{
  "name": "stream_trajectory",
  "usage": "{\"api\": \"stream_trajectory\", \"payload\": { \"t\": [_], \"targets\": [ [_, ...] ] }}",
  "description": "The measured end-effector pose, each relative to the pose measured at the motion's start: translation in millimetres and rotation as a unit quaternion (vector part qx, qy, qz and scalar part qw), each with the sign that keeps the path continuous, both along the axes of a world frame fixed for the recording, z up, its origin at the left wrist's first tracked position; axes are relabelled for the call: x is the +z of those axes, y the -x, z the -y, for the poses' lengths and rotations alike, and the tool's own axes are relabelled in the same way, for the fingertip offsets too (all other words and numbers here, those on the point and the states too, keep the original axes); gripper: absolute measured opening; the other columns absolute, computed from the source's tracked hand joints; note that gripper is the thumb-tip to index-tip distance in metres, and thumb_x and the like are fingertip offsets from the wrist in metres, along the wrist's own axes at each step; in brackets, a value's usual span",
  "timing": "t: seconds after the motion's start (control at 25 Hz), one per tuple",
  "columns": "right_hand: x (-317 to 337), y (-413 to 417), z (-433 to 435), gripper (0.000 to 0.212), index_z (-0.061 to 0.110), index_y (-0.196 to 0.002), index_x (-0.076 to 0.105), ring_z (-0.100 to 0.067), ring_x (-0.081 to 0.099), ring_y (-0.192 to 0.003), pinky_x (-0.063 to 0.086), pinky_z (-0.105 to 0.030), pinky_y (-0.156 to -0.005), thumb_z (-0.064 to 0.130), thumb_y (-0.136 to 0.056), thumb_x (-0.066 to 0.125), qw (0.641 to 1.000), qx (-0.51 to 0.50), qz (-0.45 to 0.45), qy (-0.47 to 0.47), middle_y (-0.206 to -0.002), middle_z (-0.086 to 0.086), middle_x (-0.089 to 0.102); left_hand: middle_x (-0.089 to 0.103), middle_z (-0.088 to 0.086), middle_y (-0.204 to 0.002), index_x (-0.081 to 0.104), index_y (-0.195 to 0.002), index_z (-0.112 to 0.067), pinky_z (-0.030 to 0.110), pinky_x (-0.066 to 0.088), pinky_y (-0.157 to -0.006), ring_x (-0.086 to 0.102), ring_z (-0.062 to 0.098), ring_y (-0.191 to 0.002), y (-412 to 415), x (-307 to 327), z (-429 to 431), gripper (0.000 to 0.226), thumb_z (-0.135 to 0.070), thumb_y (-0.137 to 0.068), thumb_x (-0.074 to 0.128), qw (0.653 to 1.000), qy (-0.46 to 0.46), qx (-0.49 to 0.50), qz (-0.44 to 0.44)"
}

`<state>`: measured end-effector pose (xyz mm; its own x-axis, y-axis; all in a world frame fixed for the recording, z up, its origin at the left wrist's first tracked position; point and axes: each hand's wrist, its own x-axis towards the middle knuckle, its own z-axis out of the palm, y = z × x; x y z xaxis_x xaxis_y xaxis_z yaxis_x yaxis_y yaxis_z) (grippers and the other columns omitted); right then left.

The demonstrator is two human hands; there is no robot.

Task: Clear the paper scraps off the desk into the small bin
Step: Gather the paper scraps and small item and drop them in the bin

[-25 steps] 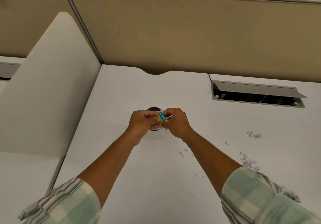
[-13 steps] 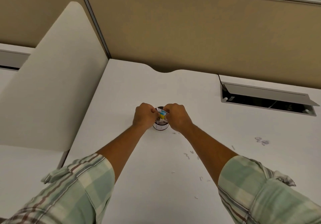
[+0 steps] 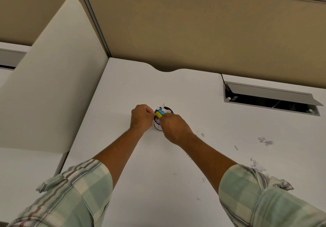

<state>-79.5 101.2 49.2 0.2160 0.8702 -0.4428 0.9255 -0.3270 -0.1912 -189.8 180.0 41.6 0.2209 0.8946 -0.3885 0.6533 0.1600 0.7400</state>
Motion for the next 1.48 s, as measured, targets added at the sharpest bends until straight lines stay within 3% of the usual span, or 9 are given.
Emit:
{"api": "stream_trajectory", "payload": {
  "t": [0.08,0.2,0.32,0.48,0.8,0.96,1.08,1.16,1.48],
  "targets": [
    [-8.7,5.4,20.6,0.034,0.008,-0.129,0.058,-0.032,0.062,-0.112,0.043,-0.040,-0.103,0.019,-0.098,0.050,0.988,0.106,0.091,-0.066,-0.122,-0.014,0.067,0.075,0.014,-0.086,0.073,-0.082,-0.009,0.045,0.066,-0.068,0.076,0.029,-0.074,0.8,-2.5,-0.2,0.012,-0.001,-0.088,0.066,1.000,0.022,0.012,0.012],
    [-18.0,4.2,28.9,0.051,0.006,-0.147,0.042,-0.034,0.044,-0.138,0.017,-0.048,-0.124,0.028,-0.101,0.039,0.980,0.146,0.128,-0.049,-0.144,-0.016,0.054,0.076,0.013,-0.083,0.073,-0.083,-0.008,0.034,0.065,-0.060,0.075,0.021,-0.064,2.1,-4.5,-1.4,0.008,-0.003,-0.088,0.069,0.998,0.037,0.028,0.032],
    [-11.7,5.5,19.9,0.066,0.011,-0.161,0.016,-0.031,0.019,-0.155,-0.002,-0.050,-0.127,0.037,-0.103,0.035,0.981,0.148,0.127,0.019,-0.165,-0.012,0.028,0.076,0.011,-0.081,0.075,-0.085,-0.008,0.033,0.065,-0.060,0.076,0.021,-0.063,1.8,-5.4,-0.9,0.006,-0.003,-0.087,0.071,0.998,0.045,0.017,0.033],
    [-2.1,2.7,7.9,0.065,0.017,-0.162,0.012,-0.029,0.008,-0.157,-0.007,-0.053,-0.126,0.043,-0.104,0.030,0.978,0.148,0.115,0.086,-0.169,-0.008,0.016,0.076,0.010,-0.078,0.075,-0.080,-0.009,0.039,0.066,-0.062,0.076,0.023,-0.063,0.2,-5.8,0.4,0.010,-0.001,-0.085,0.072,0.999,0.040,0.014,0.033],
    [-5.2,-2.8,41.6,0.054,0.014,-0.152,0.039,-0.023,0.029,-0.152,0.001,-0.053,-0.125,0.032,-0.101,0.041,0.991,0.108,0.061,-0.050,-0.160,-0.009,0.040,0.073,0.002,-0.076,0.074,-0.075,-0.015,0.037,0.064,-0.069,0.073,0.024,-0.074,-0.6,-3.2,5.1,0.020,-0.006,-0.087,0.062,0.998,-0.031,-0.040,-0.028],
    [-1.2,-9.3,61.3,0.055,0.015,-0.152,0.040,-0.023,0.032,-0.150,0.011,-0.051,-0.125,0.031,-0.099,0.047,0.989,0.102,0.040,-0.100,-0.161,-0.007,0.038,0.072,0.005,-0.109,0.071,-0.106,-0.016,0.030,0.053,-0.076,0.068,0.020,-0.097,6.8,-0.9,16.6,0.016,-0.016,-0.091,0.065,0.994,-0.080,-0.057,-0.039],
    [2.6,-15.9,79.8,0.039,0.015,-0.132,0.058,-0.031,0.057,-0.122,0.038,-0.047,-0.106,0.027,-0.096,0.051,0.986,0.083,0.025,-0.144,-0.132,-0.009,0.063,0.062,0.010,-0.128,0.059,-0.128,-0.014,0.037,0.055,-0.089,0.064,0.025,-0.114,13.9,-2.8,33.3,0.033,-0.023,-0.095,0.063,0.993,-0.097,-0.043,-0.050],
    [0.8,-24.7,99.5,0.031,0.015,-0.123,0.063,-0.029,0.059,-0.108,0.044,-0.043,-0.094,0.025,-0.097,0.052,0.985,0.060,0.021,-0.163,-0.118,-0.008,0.065,0.060,0.012,-0.130,0.054,-0.129,-0.013,0.042,0.055,-0.092,0.062,0.029,-0.115,19.4,-7.0,46.3,0.036,-0.021,-0.095,0.061,0.995,-0.088,-0.007,-0.052],
    [-24.9,-102.1,245.5,0.011,0.019,-0.092,0.064,-0.017,0.058,-0.083,0.048,-0.028,-0.074,0.012,-0.094,0.055,0.958,-0.222,-0.069,-0.168,-0.094,0.001,0.057,0.060,0.014,-0.127,0.058,-0.123,-0.010,0.037,0.054,-0.082,0.063,0.031,-0.108,30.0,-32.2,123.6,0.039,-0.018,-0.087,0.067,0.993,0.010,-0.028,-0.112]
  ]
}}
